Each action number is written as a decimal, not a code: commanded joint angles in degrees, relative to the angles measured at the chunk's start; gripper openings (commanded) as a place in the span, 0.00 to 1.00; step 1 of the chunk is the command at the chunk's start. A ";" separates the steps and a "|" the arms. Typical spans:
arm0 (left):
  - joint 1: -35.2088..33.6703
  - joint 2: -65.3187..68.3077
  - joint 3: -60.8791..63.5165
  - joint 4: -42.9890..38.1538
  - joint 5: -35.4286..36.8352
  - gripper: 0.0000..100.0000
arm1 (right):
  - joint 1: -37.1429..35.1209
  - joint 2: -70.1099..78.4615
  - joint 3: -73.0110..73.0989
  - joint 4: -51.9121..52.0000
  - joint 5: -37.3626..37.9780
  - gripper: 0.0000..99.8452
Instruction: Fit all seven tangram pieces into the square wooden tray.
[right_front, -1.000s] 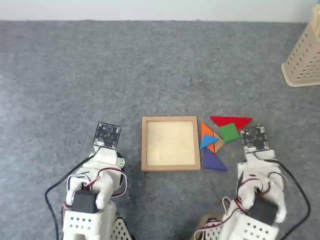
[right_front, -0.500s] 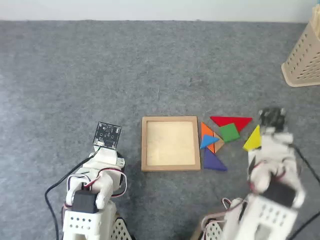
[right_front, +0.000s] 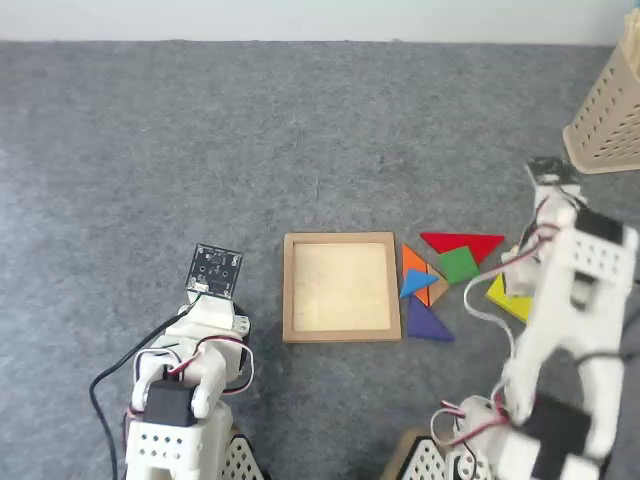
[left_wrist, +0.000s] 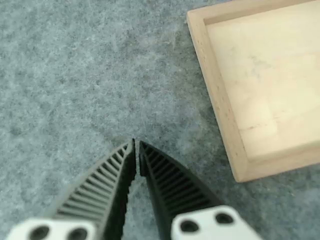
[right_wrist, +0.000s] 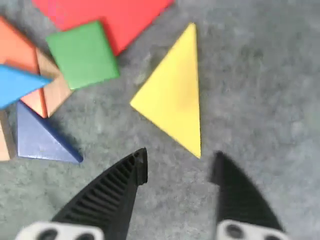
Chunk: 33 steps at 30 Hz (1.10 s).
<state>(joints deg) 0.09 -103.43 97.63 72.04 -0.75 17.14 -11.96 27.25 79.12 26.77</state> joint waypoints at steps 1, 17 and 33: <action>-0.35 -1.23 -1.10 0.35 0.35 0.01 | -3.21 5.32 -6.59 3.12 6.51 0.30; -0.35 -1.23 -1.10 0.35 0.44 0.01 | -7.69 17.80 -3.60 -9.19 0.53 0.40; -0.35 -1.23 -1.10 0.35 0.44 0.01 | -3.21 28.97 -6.51 -15.87 0.44 0.37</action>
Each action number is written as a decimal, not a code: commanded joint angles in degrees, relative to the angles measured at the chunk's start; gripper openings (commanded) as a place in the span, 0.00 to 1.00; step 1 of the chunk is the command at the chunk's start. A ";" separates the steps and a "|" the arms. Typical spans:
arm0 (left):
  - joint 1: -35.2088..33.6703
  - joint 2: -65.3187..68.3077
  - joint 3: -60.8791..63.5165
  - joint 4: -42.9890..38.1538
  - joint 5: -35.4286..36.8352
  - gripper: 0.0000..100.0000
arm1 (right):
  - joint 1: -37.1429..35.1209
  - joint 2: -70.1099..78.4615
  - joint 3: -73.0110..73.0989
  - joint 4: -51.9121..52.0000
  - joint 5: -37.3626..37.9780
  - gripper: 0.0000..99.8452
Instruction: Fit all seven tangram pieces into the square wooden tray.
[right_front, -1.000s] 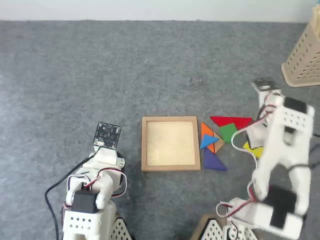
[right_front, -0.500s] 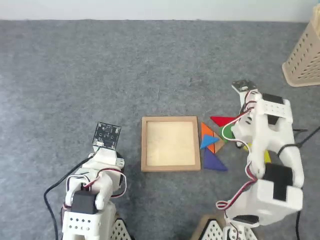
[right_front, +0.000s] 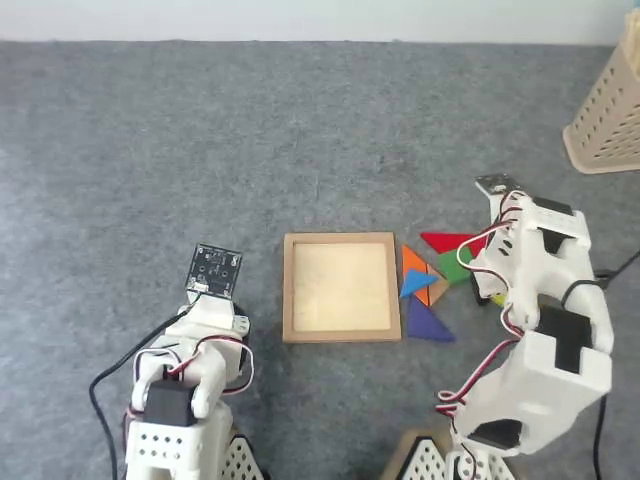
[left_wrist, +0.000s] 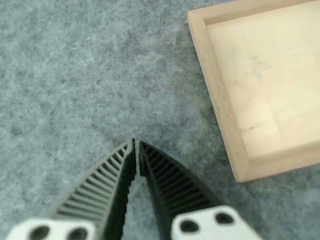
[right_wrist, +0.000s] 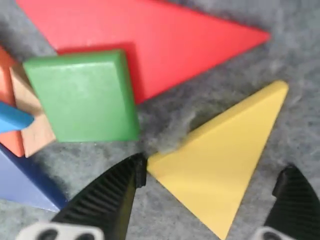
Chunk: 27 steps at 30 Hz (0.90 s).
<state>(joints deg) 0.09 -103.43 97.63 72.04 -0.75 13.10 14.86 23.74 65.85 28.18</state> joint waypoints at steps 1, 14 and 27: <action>-0.35 -1.23 -1.10 0.35 0.44 0.01 | 0.92 2.24 -3.16 -2.59 -0.97 0.34; -0.35 -1.23 -1.10 0.35 0.44 0.01 | 1.01 2.59 -3.69 -0.22 -4.22 0.04; -0.35 -1.23 -1.10 0.35 0.44 0.01 | 10.07 2.07 -10.29 7.16 -9.93 0.01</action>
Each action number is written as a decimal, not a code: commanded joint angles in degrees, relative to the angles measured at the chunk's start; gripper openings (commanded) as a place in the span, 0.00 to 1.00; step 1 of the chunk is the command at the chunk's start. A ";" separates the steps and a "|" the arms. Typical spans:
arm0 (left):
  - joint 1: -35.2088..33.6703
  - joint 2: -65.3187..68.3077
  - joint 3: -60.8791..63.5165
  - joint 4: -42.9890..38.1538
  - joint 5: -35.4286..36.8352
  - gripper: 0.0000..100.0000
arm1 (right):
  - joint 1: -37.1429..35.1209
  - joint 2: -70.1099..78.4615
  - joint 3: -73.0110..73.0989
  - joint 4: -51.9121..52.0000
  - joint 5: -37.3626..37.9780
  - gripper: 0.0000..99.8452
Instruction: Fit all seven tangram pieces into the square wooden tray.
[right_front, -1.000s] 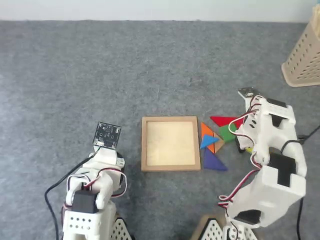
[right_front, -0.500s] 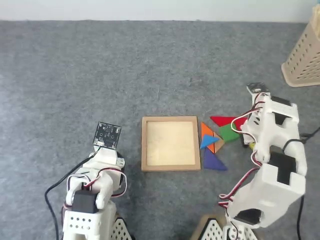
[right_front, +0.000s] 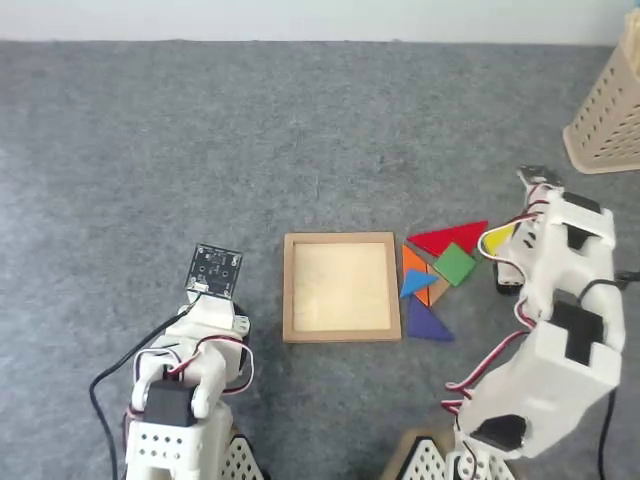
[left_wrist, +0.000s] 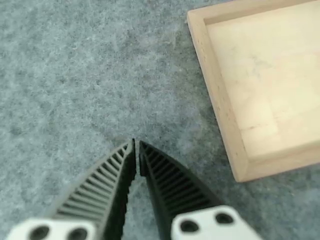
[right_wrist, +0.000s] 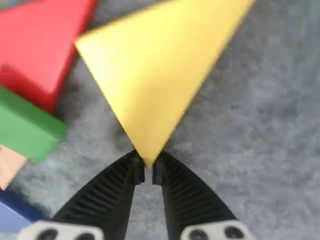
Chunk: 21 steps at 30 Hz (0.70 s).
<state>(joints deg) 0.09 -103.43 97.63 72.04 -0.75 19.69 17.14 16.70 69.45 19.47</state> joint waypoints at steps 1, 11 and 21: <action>-0.35 -1.23 -1.10 0.35 0.44 0.01 | 4.53 -0.22 -4.40 4.79 -1.14 0.01; -0.35 -1.23 -1.10 0.35 0.44 0.01 | 0.22 -3.38 -14.59 10.77 -9.05 0.20; -0.35 -1.23 -1.10 0.35 0.44 0.01 | -16.92 -3.21 -20.48 3.03 -21.19 0.29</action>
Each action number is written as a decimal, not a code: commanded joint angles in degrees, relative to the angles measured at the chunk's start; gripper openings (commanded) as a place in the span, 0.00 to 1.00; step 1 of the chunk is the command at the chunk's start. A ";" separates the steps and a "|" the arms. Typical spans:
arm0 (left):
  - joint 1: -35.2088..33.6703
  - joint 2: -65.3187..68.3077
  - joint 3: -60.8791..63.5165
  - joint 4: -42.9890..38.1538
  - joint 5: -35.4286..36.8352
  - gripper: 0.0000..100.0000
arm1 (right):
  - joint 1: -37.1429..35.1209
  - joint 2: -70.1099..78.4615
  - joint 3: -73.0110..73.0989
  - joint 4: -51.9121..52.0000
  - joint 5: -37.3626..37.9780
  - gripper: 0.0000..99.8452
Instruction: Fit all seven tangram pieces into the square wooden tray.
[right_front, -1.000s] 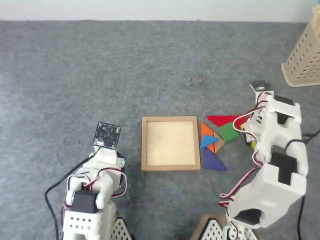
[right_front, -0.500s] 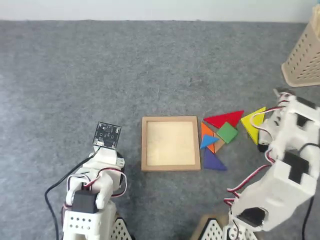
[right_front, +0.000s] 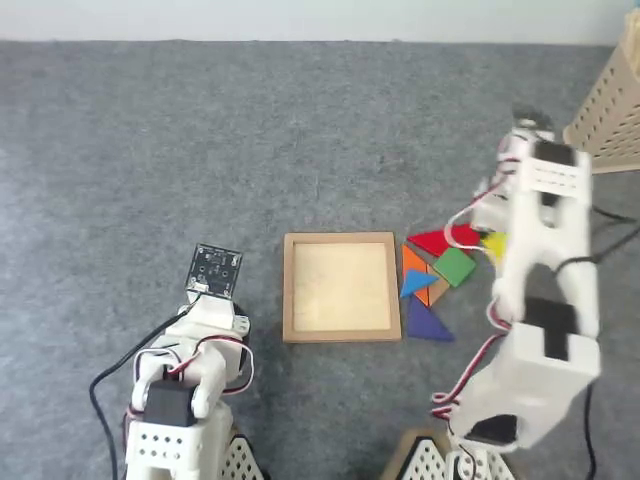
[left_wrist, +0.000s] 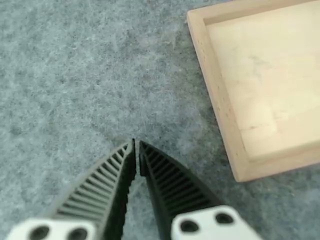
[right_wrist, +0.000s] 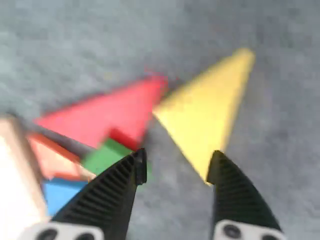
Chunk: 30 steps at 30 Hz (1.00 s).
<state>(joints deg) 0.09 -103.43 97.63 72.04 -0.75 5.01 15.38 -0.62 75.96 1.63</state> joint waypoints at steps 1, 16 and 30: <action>-0.35 -1.23 -1.10 0.35 0.44 0.01 | -2.33 -0.13 -3.16 -4.70 -4.40 0.31; -0.35 -1.23 -1.10 0.35 0.44 0.01 | 4.97 21.32 -16.09 -5.23 -5.27 0.34; -0.35 -1.23 -1.10 0.35 0.44 0.01 | 4.62 22.20 -17.23 6.20 2.81 0.29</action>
<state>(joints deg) 0.09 -103.43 97.63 72.04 -0.75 9.93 38.42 -17.05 79.56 2.77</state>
